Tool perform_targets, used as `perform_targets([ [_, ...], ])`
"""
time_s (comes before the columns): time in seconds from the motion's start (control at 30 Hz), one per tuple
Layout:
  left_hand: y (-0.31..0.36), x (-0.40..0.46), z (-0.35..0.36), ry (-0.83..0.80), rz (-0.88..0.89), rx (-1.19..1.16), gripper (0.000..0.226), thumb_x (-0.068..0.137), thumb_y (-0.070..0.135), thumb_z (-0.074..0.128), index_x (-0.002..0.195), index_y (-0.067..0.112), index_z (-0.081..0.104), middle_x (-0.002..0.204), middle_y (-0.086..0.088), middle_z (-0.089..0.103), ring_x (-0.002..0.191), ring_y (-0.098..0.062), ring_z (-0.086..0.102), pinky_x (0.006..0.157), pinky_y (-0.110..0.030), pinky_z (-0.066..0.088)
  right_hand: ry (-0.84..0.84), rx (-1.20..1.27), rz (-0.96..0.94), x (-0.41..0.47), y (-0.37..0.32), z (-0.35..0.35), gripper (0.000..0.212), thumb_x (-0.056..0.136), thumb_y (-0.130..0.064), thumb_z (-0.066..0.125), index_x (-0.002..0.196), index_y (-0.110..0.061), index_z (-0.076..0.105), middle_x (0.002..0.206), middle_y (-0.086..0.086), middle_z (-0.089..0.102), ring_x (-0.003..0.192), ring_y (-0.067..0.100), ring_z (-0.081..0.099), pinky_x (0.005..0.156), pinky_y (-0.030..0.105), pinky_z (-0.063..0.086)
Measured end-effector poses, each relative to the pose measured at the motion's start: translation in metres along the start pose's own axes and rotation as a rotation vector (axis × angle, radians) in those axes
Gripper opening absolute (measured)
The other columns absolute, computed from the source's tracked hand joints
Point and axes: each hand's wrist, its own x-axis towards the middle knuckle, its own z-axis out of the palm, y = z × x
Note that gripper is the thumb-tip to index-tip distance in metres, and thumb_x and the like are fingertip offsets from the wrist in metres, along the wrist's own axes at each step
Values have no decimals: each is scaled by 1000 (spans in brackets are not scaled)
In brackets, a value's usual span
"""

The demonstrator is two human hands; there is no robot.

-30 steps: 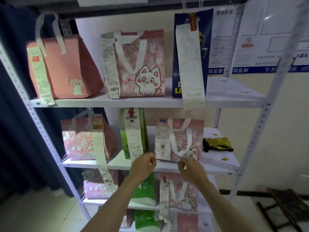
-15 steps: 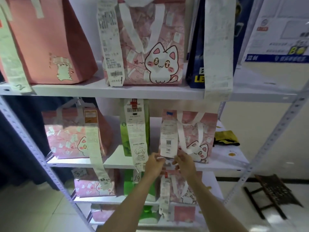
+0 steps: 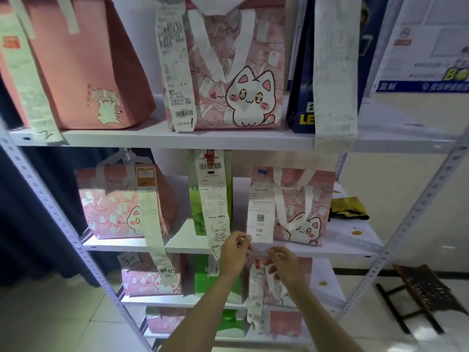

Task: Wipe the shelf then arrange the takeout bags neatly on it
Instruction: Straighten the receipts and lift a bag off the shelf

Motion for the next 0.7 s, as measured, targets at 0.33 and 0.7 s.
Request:
perform_targets([
  [0.33, -42, -10, -75, 292, -96, 6, 16, 98, 30, 65, 89, 19, 58, 72, 0, 72, 58, -14, 66, 53, -29, 50, -172, 44, 81, 0, -2, 73, 18, 100, -12, 61, 115, -22, 62, 76, 11, 72, 53, 18, 62, 46, 26, 42],
  [0.7, -81, 13, -97, 86, -66, 133, 31, 92, 33, 73, 82, 8, 57, 72, -6, 71, 62, -20, 70, 62, -44, 59, -17, -7, 61, -2, 1, 108, 8, 98, -1, 61, 97, 0, 69, 69, 10, 68, 41, 4, 55, 39, 14, 39],
])
